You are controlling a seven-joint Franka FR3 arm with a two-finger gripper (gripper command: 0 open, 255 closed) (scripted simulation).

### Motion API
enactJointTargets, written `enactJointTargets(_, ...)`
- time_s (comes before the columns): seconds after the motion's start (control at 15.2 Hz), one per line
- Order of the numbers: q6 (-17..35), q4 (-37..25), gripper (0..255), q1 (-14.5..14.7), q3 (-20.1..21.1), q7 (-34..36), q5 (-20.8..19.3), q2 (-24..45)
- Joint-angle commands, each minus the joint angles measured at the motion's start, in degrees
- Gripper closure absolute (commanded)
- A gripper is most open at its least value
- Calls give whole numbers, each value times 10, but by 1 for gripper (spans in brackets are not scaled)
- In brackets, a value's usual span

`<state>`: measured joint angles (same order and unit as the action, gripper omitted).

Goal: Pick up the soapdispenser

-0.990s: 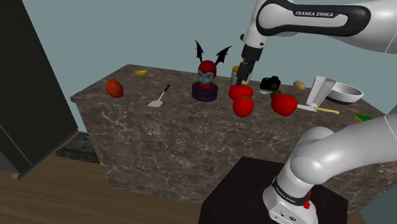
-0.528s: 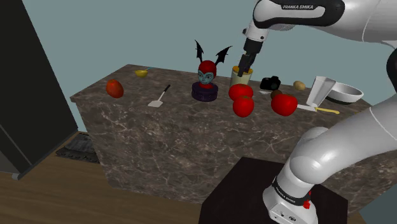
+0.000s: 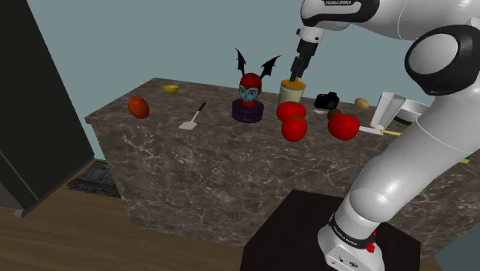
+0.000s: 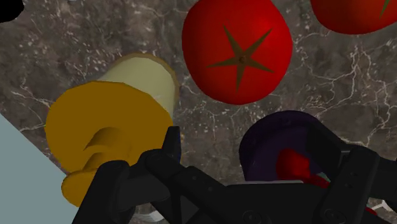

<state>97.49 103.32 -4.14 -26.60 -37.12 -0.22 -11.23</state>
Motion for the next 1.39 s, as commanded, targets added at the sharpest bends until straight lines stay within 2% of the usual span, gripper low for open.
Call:
enactJointTargets(0.0, -9, -46, 0, -6, -20, -28, 18, 39)
enactJointTargets(0.2, -26, -126, 0, -22, -49, -71, 56, 110)
enactJointTargets(0.46, -63, -245, 0, -62, -75, -122, 117, 208)
enactJointTargets(0.92, -1, -168, 0, -52, -71, -121, 106, 190)
enactJointTargets(1.06, 4, -162, 0, -52, -71, -122, 106, 188)
enactJointTargets(1.12, 3, -163, 255, -52, -70, -121, 106, 189)
enactJointTargets(1.32, 3, -163, 255, -52, -70, -121, 106, 189)
